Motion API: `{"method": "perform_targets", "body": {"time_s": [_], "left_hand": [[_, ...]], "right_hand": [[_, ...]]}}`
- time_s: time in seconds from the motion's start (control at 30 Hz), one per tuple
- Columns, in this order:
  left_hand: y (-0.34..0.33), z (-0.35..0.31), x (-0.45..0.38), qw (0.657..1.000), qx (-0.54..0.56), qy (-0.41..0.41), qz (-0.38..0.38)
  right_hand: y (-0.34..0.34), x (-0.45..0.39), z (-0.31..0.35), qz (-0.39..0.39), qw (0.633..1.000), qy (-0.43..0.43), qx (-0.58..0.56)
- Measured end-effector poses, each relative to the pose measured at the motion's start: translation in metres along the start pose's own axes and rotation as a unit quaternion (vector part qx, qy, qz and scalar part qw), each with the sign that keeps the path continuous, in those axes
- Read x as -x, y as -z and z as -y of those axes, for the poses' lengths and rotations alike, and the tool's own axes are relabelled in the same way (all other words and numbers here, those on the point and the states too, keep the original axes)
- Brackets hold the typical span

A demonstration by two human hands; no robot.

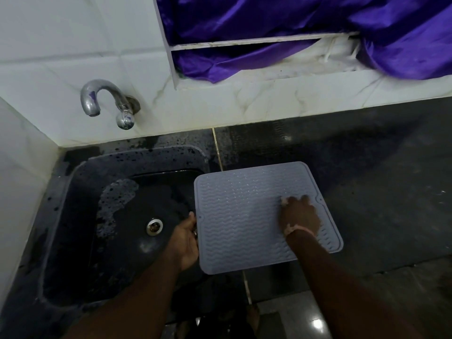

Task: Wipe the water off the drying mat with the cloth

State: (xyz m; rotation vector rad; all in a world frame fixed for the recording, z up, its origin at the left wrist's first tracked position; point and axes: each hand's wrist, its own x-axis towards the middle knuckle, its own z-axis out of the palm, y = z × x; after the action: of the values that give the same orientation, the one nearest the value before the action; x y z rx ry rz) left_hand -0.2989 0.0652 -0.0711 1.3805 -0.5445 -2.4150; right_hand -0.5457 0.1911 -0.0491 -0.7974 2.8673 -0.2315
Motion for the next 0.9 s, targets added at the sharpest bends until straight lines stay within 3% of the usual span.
{"method": "perform_targets", "body": {"time_s": [0.17,0.27,0.37,0.47,0.53,0.77,0.9], "left_hand": [[-0.002,0.0,0.001,1.0,0.001,-0.005,0.002],[-0.004,-0.003,0.0,1.0,0.005,-0.005,-0.001],[-0.002,-0.006,0.0,1.0,-0.01,-0.007,-0.006],[-0.002,-0.01,-0.001,1.0,-0.013,-0.011,-0.001],[-0.004,-0.012,-0.002,1.0,-0.018,-0.023,0.001],[-0.008,-0.01,-0.007,0.999,-0.036,-0.027,-0.008],[-0.018,-0.008,-0.004,0.998,-0.041,-0.048,-0.018]], "right_hand": [[-0.043,0.083,0.101,0.055,0.982,0.179,-0.016],[-0.034,0.083,0.114,0.125,0.959,0.24,-0.079],[-0.007,0.038,0.074,0.078,0.977,0.149,-0.129],[0.021,-0.014,0.012,0.008,0.997,0.013,-0.079],[0.029,-0.039,-0.019,0.006,0.997,-0.058,-0.051],[0.02,-0.065,-0.046,0.106,0.972,-0.151,-0.148],[0.015,-0.073,-0.048,0.092,0.968,-0.155,-0.174]]}}
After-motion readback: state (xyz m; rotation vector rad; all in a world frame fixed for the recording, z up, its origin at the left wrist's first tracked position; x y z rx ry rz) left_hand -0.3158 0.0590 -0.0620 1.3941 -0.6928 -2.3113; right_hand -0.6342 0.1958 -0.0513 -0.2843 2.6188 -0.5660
